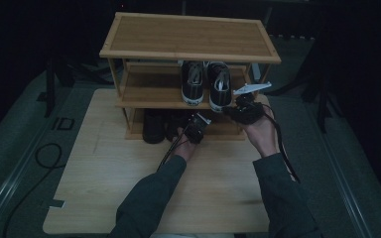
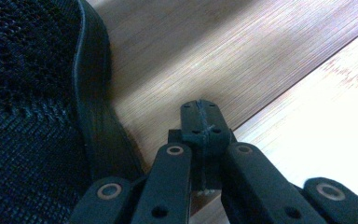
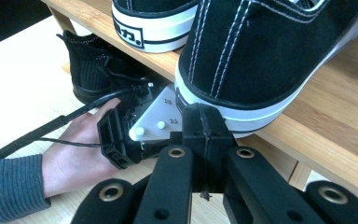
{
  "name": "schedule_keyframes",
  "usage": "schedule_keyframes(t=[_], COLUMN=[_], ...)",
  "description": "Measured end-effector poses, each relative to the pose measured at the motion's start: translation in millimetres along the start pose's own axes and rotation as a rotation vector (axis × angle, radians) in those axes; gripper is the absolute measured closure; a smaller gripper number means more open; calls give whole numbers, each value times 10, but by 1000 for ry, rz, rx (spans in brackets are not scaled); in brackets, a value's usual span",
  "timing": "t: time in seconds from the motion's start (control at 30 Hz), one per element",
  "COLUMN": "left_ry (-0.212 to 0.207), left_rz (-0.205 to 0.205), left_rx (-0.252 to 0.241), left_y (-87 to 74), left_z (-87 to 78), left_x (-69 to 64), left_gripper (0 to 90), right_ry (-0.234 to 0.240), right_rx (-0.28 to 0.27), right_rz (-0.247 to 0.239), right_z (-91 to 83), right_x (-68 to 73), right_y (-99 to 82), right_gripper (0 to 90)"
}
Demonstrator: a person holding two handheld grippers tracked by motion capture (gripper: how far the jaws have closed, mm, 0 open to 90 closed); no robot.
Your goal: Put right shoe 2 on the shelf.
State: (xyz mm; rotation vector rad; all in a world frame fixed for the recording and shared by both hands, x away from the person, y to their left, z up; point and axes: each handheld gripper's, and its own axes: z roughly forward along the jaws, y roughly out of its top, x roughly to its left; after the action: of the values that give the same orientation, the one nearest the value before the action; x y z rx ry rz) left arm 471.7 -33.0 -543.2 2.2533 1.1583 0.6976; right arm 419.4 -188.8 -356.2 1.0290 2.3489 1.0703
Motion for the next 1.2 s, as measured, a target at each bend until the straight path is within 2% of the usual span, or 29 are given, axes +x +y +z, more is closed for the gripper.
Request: schedule_keyframes(t=[0.27, 0.67, 1.03, 1.2], left_ry=[0, 2, 5, 5], left_rz=[2, 1, -1, -2], left_rx=[-1, -2, -2, -2], left_y=[0, -2, -4, -6], left_z=[0, 0, -2, -3], left_x=[2, 2, -2, 0], left_gripper=[900, 900, 900, 900], right_ry=[-12, 19, 27, 14], right_rx=[1, 3, 9, 14], right_rz=[-6, -8, -20, -27], right_z=[38, 109, 162, 201], right_x=[5, -1, 24, 45], right_y=[27, 85, 138, 177], right_gripper=[900, 900, 900, 900])
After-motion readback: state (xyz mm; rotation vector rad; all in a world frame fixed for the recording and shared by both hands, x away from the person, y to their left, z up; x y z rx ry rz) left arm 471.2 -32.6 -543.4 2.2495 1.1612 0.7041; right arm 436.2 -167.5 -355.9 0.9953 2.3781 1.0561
